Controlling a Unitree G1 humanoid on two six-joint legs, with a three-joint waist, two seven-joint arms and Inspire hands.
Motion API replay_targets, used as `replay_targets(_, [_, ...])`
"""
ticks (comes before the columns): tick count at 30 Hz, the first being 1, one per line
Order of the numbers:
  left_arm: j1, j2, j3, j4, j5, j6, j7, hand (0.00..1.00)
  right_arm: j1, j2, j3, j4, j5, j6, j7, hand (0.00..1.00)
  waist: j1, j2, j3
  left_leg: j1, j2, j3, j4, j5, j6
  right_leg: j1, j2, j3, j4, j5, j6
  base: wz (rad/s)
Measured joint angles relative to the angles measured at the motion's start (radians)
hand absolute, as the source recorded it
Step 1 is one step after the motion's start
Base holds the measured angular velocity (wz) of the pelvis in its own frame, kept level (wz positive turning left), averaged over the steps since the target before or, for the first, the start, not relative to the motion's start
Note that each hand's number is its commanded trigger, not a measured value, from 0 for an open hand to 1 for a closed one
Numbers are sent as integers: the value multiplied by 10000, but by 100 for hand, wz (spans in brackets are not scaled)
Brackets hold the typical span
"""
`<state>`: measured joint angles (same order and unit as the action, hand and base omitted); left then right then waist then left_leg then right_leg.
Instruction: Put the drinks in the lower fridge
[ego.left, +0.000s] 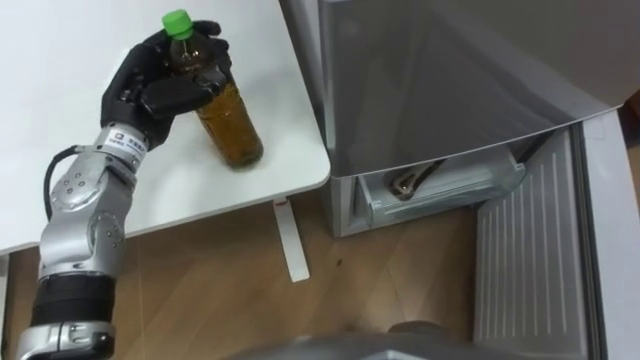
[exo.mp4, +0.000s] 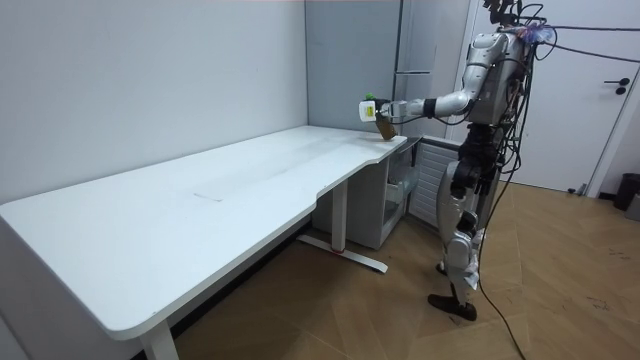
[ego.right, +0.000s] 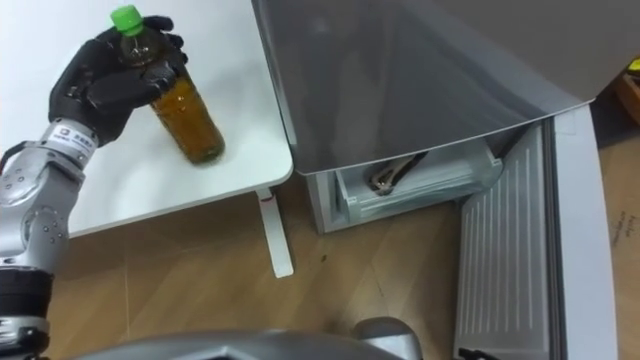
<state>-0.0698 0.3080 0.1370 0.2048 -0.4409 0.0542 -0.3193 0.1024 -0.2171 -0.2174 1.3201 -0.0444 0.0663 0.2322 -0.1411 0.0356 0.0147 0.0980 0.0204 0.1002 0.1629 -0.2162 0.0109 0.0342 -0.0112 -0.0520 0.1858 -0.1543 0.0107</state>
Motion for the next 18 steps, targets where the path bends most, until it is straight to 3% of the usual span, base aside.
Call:
replay_targets(10, [-22, 0, -177, -100, 217, 155, -1, 100, -4, 1, 5, -3, 42, 1, 17, 0, 47, -17, -2, 21, 4, 33, 34, 0, 0, 11, -5, 5, 25, 2, -3, 0])
replay_targets(18, [-21, 0, -224, -424, 218, 155, -31, 100, -72, 17, 322, -20, 91, 0, 187, 0, 133, -171, -11, -11, 5, 24, 31, -1, -1, -3, 0, -1, -3, -1, -3, 0])
